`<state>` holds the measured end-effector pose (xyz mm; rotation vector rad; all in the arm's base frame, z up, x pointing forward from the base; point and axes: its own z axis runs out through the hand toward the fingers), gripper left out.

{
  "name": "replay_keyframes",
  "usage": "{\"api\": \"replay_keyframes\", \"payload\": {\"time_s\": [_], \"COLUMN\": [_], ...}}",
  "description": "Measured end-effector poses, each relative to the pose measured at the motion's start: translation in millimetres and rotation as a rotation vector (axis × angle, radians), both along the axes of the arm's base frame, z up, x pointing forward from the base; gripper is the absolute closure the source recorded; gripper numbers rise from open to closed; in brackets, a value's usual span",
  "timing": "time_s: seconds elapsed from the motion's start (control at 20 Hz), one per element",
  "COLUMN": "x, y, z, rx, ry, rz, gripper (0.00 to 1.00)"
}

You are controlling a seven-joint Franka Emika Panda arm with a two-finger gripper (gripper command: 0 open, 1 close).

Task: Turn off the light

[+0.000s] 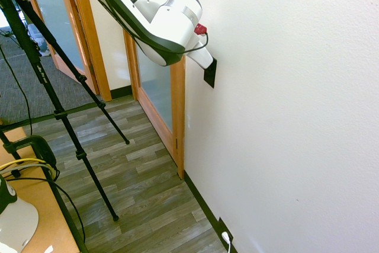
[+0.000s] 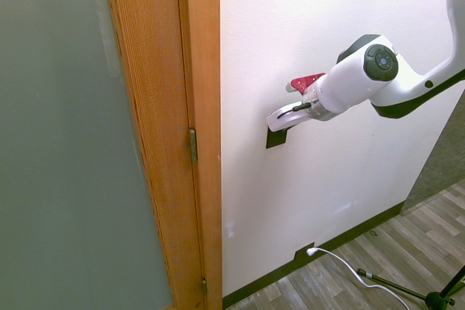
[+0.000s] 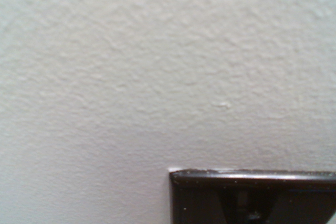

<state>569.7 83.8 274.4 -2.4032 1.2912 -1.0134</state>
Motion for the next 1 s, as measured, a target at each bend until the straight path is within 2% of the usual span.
{"api": "replay_keyframes", "payload": {"time_s": [0.5,0.55,1.0], "x": [4.5,4.3,4.5], "y": [-3.1,-3.1,-3.5], "z": [-21.2,-20.8,-23.1], "rx": [0.029,0.034,0.040], "ry": [0.034,0.035,0.039], "rz": [0.003,0.005,0.007], "gripper": [1.00,0.00,0.00]}}
